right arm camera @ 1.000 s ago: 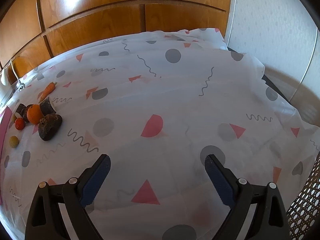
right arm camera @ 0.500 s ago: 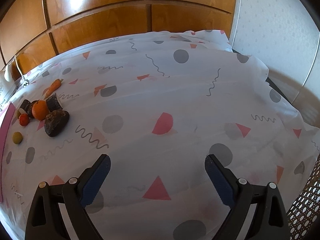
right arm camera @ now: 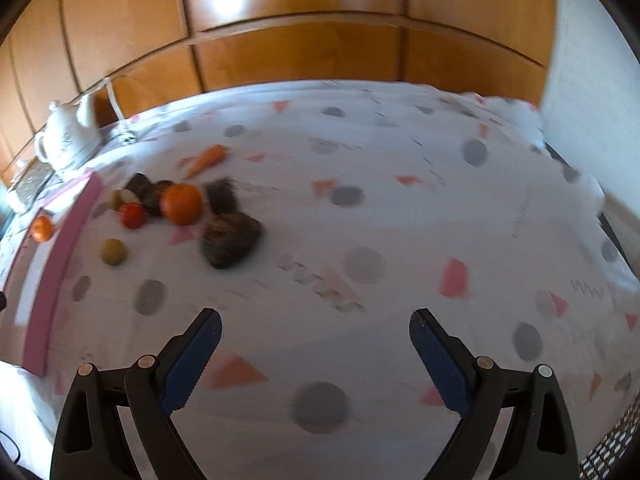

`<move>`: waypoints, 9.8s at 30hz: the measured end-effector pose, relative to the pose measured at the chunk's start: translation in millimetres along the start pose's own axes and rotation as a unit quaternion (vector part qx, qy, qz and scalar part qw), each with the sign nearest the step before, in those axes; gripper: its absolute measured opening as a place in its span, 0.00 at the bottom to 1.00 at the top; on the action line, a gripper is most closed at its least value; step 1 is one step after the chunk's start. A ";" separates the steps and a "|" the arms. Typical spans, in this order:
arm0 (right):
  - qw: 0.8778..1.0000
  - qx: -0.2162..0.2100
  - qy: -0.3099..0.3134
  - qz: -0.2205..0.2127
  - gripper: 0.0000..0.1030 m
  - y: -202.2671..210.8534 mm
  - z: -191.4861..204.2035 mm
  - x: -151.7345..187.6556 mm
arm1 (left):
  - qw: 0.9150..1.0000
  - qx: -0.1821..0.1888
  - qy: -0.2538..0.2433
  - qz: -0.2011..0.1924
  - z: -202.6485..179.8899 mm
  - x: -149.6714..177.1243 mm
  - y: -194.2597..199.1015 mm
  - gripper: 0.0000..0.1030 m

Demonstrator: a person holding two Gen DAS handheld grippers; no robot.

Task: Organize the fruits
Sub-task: 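Carry the orange over the tray and release it with the left gripper, then grasp the dark round fruit with the right gripper and lift it, then lower the dark round fruit into the tray and open the right gripper, then move the left gripper toward the small yellow fruit, then grasp the small yellow fruit with the left gripper and lift it, then place the yellow fruit in the tray and open the left gripper, then move the right gripper to the carrot and grasp it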

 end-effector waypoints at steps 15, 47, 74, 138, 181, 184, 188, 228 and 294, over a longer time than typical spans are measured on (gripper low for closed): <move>0.997 -0.017 0.068 0.019 0.83 -28.3 49.8 -35.8 | 0.998 -0.033 0.054 -0.018 35.7 -0.4 12.9 0.87; 0.983 -0.115 0.133 0.046 0.49 -14.7 102.3 -32.1 | 0.992 -0.070 0.101 -0.006 67.8 7.8 7.7 0.92; 0.928 -0.228 0.291 0.056 0.53 -30.8 328.0 -32.4 | 0.989 -0.078 0.124 0.000 87.1 11.3 3.9 0.92; 1.000 0.006 -0.029 0.000 0.68 -10.4 -12.8 4.0 | 0.999 0.001 -0.020 -0.029 -8.7 -0.5 21.5 0.92; 0.993 0.049 -0.104 -0.002 0.68 -9.8 -76.9 10.6 | 0.957 0.157 -0.229 0.080 -153.9 -35.2 -41.8 0.32; 0.993 0.049 -0.103 -0.003 0.68 -10.3 -77.5 9.6 | 0.954 0.157 -0.239 0.087 -163.3 -39.7 -53.8 0.30; 0.993 0.049 -0.104 0.000 0.68 -12.1 -79.4 10.3 | 0.949 0.152 -0.256 0.099 -174.3 -44.9 -72.0 0.23; 0.992 0.058 -0.111 0.017 0.68 -16.6 -91.5 8.8 | 0.958 0.185 -0.207 0.067 -169.4 -96.7 -107.7 0.25; 0.998 0.011 -0.056 0.010 0.68 -4.6 -30.2 16.6 | 0.998 -0.030 0.052 -0.009 33.8 -6.5 9.7 0.83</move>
Point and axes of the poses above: each gripper's, at about its wrist camera, not at the fingertips, and y roughly against the way its jaws point, z to its left, x to its underside, the point moved 9 cm from there along -y, roughly the way its jaws point, and after that the axes turned 1 degree about -z, right-handed, at the moved point
